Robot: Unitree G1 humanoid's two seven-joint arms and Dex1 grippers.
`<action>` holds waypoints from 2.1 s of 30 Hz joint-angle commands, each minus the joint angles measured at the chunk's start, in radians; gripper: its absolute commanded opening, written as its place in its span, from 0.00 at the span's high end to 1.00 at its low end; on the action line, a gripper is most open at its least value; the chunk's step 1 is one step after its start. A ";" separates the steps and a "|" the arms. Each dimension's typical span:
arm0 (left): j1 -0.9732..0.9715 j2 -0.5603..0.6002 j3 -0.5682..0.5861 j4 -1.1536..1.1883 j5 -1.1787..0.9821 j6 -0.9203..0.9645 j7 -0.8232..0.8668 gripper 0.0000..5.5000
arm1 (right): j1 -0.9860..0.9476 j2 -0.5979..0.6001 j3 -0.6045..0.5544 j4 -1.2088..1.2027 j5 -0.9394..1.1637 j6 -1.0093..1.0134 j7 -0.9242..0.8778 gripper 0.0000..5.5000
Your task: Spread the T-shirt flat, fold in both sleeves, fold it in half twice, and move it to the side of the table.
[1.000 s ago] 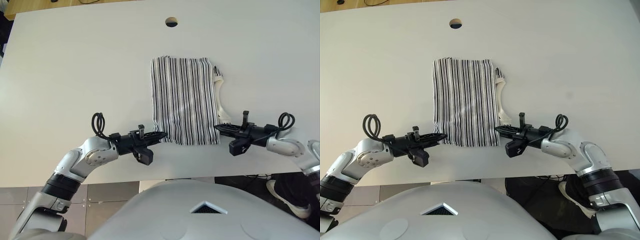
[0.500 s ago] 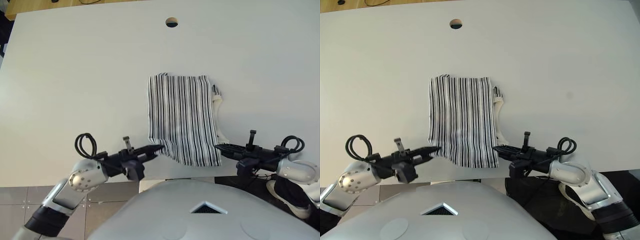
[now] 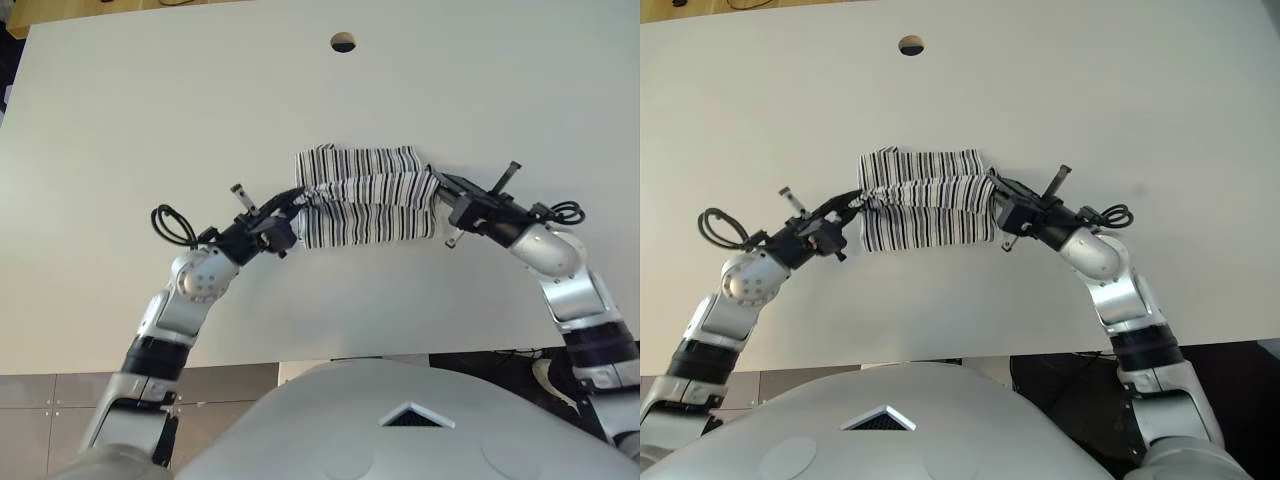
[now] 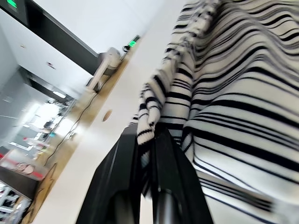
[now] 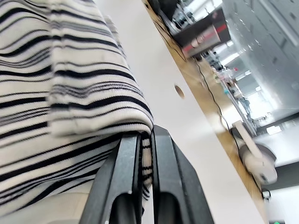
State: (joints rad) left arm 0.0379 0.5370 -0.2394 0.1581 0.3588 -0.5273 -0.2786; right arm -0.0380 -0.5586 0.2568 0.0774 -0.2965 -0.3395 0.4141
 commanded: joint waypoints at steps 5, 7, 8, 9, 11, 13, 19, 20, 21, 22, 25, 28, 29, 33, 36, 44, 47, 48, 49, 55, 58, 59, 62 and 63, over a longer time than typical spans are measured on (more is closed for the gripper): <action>-0.190 -0.056 -0.024 0.220 0.090 -0.001 0.077 0.91 | -0.148 0.103 0.021 0.202 -0.080 0.013 -0.100 0.90; -0.216 -0.064 -0.039 0.251 0.098 -0.010 0.073 0.85 | -0.174 0.125 0.021 0.221 -0.075 0.012 -0.110 0.84; -0.223 -0.065 -0.044 0.268 0.109 -0.014 0.082 0.81 | -0.183 0.133 0.023 0.224 -0.072 0.012 -0.111 0.80; -0.220 -0.063 -0.044 0.271 0.119 -0.011 0.096 0.79 | -0.191 0.141 0.026 0.225 -0.070 0.014 -0.111 0.77; -0.207 -0.058 -0.041 0.264 0.127 -0.012 0.110 0.73 | -0.200 0.152 0.027 0.225 -0.067 0.016 -0.111 0.71; -0.200 -0.058 -0.028 0.243 0.130 -0.007 0.135 0.68 | -0.206 0.163 0.015 0.231 -0.060 0.022 -0.124 0.65; -0.290 -0.071 -0.018 0.320 0.224 0.045 0.310 0.59 | -0.246 0.223 0.007 0.240 -0.065 0.031 -0.185 0.57; -0.304 -0.064 -0.029 0.345 0.268 0.065 0.356 0.59 | -0.237 0.233 0.017 0.209 -0.062 0.023 -0.178 0.57; -0.314 -0.059 -0.037 0.366 0.303 0.086 0.396 0.59 | -0.220 0.241 0.032 0.169 -0.055 0.016 -0.163 0.57; -0.322 -0.054 -0.042 0.387 0.333 0.105 0.431 0.59 | -0.192 0.247 0.059 0.121 -0.053 0.008 -0.139 0.57; -0.332 -0.045 -0.041 0.414 0.379 0.146 0.514 0.59 | -0.143 0.276 0.150 0.038 -0.051 0.006 -0.071 0.57; -0.354 -0.054 -0.015 0.409 0.369 0.170 0.585 0.59 | -0.172 0.340 0.206 0.125 -0.046 0.050 -0.033 0.57; -0.359 -0.061 -0.002 0.405 0.358 0.175 0.613 0.59 | -0.187 0.359 0.209 0.177 -0.037 0.070 -0.023 0.57; -0.348 -0.149 0.158 0.317 0.154 0.111 0.751 0.59 | -0.273 0.417 0.105 0.486 0.066 0.199 -0.018 0.57; -0.314 -0.217 0.222 0.250 -0.032 0.013 0.714 0.59 | -0.341 0.447 -0.053 0.679 0.203 0.312 -0.064 0.57; -0.264 -0.280 0.243 0.113 -0.204 0.060 0.561 0.59 | -0.468 0.306 -0.540 0.921 0.538 0.385 -0.353 0.57; -0.266 -0.387 0.209 0.092 -0.298 0.151 0.496 0.59 | -0.518 0.149 -0.669 1.063 0.569 0.296 -0.581 0.57; -0.259 -0.418 0.200 0.092 -0.317 0.170 0.481 0.59 | -0.528 0.118 -0.692 1.092 0.573 0.272 -0.611 0.57; -0.249 -0.443 0.190 0.094 -0.320 0.166 0.475 0.59 | -0.530 0.091 -0.711 1.109 0.577 0.245 -0.626 0.57; -0.149 -0.470 0.259 0.118 -0.300 0.065 0.512 0.59 | -0.510 0.024 -0.705 1.108 0.523 0.016 -0.619 0.57; -0.134 -0.489 0.237 0.086 -0.254 0.021 0.510 0.59 | -0.468 0.019 -0.687 1.053 0.479 -0.131 -0.636 0.57; -0.132 -0.499 0.226 0.087 -0.244 0.016 0.505 0.59 | -0.443 0.018 -0.676 1.017 0.452 -0.193 -0.653 0.57; -0.137 -0.524 0.192 0.105 -0.231 0.011 0.481 0.59 | -0.329 0.067 -0.638 0.788 0.376 -0.343 -0.673 0.57; -0.137 -0.530 0.184 0.108 -0.226 0.013 0.477 0.59 | -0.280 0.106 -0.608 0.663 0.349 -0.368 -0.668 0.57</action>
State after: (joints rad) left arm -0.0927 0.0202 -0.0360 0.2560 0.1137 -0.5154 0.2173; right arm -0.3973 -0.5168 -0.4001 0.9425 0.1016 -0.6483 -0.2529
